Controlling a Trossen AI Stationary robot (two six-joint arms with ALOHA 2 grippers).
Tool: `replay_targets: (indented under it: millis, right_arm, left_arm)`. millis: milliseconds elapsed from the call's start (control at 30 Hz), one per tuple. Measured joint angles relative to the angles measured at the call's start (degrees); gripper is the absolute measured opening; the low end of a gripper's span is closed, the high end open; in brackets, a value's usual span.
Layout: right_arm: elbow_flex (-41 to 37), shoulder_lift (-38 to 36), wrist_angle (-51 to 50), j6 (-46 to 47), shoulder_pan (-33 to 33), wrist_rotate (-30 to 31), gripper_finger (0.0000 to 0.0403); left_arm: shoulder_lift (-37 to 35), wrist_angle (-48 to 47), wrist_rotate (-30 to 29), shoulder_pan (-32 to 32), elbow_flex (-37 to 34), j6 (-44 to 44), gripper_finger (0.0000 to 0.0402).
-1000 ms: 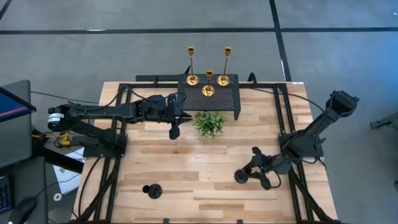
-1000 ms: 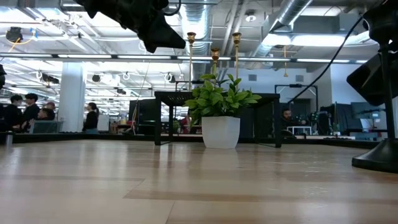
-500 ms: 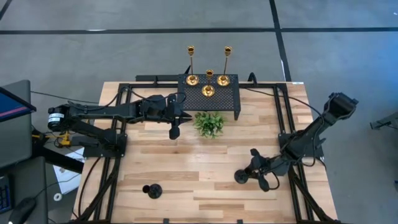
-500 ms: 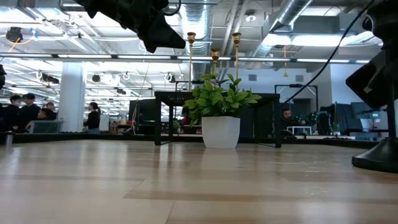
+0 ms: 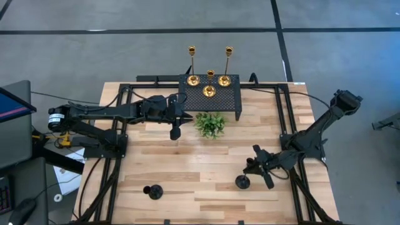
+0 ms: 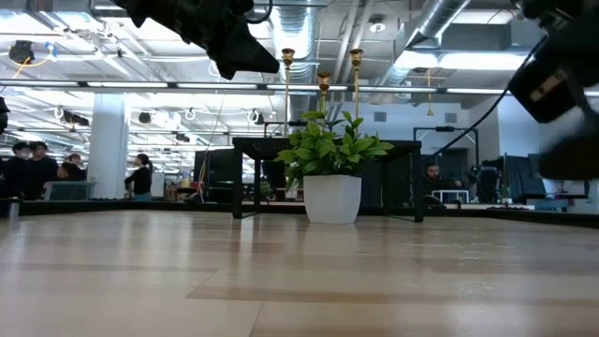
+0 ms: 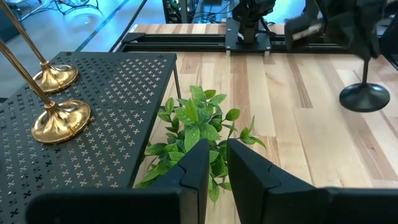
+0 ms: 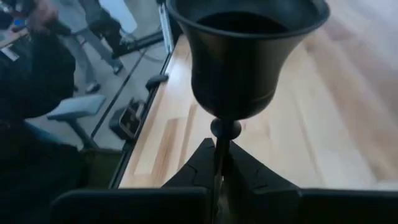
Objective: Pick & Place candle stick holders
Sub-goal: Put the right black candle holder on the shelf
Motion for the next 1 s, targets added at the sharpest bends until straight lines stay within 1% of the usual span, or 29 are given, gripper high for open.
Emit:
replay_targets:
  millis: [233,367,433,633,1000]
  right_arm:
    - [7.33,-5.36,-14.08,-7.03,-5.06,-5.12,0.0003]
    - [12.18,-7.07,-22.61,-10.90,-8.75,-7.11,0.0002]
    - [14.03,-7.68,-25.35,-12.76,-10.92,-8.53,0.0001]
    - [17.44,-9.04,-28.60,-19.32,-19.30,-15.35,0.0001]
    - [22.17,-8.99,-31.35,-26.46,-38.91,-30.57,0.0000]
  left_arm:
    - [0.00,-0.01,0.00,0.01,0.00,0.00,0.0057]
    - [0.00,-0.02,0.00,0.02,0.01,-0.02,0.0057]
    - [0.00,-0.02,-0.02,0.01,0.02,-0.01,0.0057]
    - [0.00,-0.16,0.00,0.02,0.02,0.00,0.0057]
    - [0.00,-0.66,0.00,0.00,0.02,-0.02,0.0057]
